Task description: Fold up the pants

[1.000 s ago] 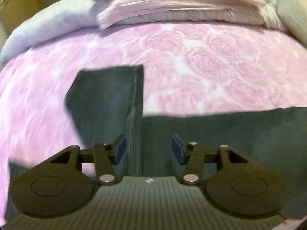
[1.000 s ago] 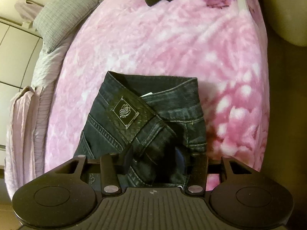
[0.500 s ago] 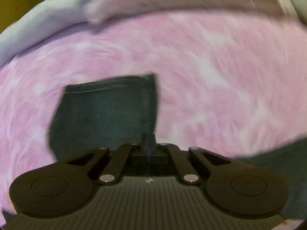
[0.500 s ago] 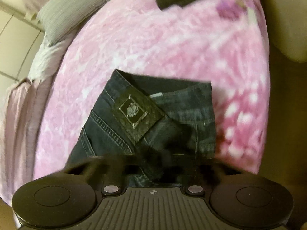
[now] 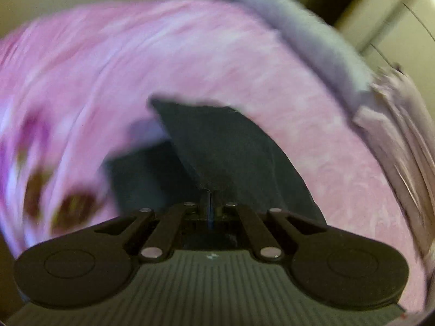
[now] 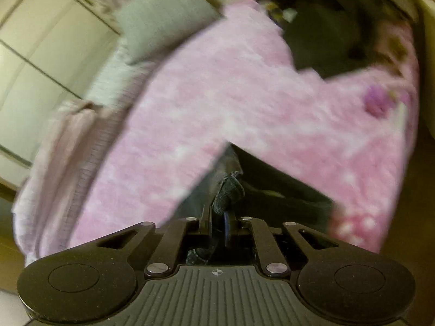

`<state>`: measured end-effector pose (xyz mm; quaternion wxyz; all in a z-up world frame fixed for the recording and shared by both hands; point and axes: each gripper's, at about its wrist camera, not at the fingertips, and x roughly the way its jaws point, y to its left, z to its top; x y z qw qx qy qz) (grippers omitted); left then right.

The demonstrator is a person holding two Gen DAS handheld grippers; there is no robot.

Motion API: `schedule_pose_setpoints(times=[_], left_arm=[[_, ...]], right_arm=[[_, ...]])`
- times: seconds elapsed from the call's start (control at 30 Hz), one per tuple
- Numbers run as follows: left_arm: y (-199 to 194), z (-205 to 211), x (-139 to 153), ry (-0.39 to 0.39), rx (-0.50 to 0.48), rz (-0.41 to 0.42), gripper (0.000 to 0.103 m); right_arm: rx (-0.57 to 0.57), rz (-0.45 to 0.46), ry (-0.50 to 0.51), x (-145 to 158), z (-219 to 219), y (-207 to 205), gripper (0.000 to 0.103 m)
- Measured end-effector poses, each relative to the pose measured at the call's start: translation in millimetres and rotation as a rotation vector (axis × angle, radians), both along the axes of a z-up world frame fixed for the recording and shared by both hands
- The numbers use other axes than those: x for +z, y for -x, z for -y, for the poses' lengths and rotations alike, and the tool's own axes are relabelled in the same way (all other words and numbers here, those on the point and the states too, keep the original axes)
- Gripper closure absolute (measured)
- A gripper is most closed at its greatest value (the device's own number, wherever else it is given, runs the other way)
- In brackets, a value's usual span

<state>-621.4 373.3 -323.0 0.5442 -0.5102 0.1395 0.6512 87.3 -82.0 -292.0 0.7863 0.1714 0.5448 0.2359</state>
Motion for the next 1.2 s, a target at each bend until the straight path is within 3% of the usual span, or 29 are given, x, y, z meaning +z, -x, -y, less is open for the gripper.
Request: schedule_pose_setpoints(times=[0.1, 0.2, 0.27, 0.43, 0.53, 0.63, 0.7, 0.77, 0.9, 1.03, 1.13, 1.2], left_arm=[[13, 20, -35, 0.013, 0.076, 0.093, 0.103], [19, 20, -40, -0.032, 0.106, 0.135, 0.101], [20, 14, -41, -0.050, 0.115, 0.150, 0.087], [19, -1, -43, -0.024, 0.145, 0.143, 0.085], [11, -9, -39, -0.011, 0.096, 0.061, 0.091], [12, -11, -35, 0.005, 0.076, 0.052, 0.091], [12, -11, -29, -0.011, 0.072, -0.001, 0.092], [17, -12, -27, -0.023, 0.073, -0.004, 0.103], [16, -17, -22, -0.022, 0.021, -0.030, 0.103], [33, -12, -26, -0.019, 0.137, 0.011, 0.088], [43, -15, -34, -0.005, 0.157, 0.058, 0.088], [42, -20, -35, -0.014, 0.132, 0.044, 0.088]], right_arm=[[-0.016, -0.066, 0.065, -25, 4, -1, 0.099], [-0.022, -0.070, 0.066, -36, 7, -2, 0.098], [-0.026, -0.078, 0.059, -38, 8, -4, 0.098], [-0.030, -0.114, 0.049, -43, 10, -10, 0.098], [-0.038, -0.130, 0.035, -45, 14, -11, 0.098], [0.001, -0.105, 0.039, -40, 12, -12, 0.098], [0.031, -0.079, 0.042, -37, 9, -11, 0.098], [0.036, -0.075, 0.039, -37, 10, -10, 0.098], [0.049, -0.060, 0.034, -34, 10, -8, 0.098], [0.049, -0.062, 0.032, -33, 9, -8, 0.098], [0.045, -0.065, 0.032, -32, 9, -9, 0.098], [0.044, -0.065, 0.036, -32, 9, -10, 0.098]])
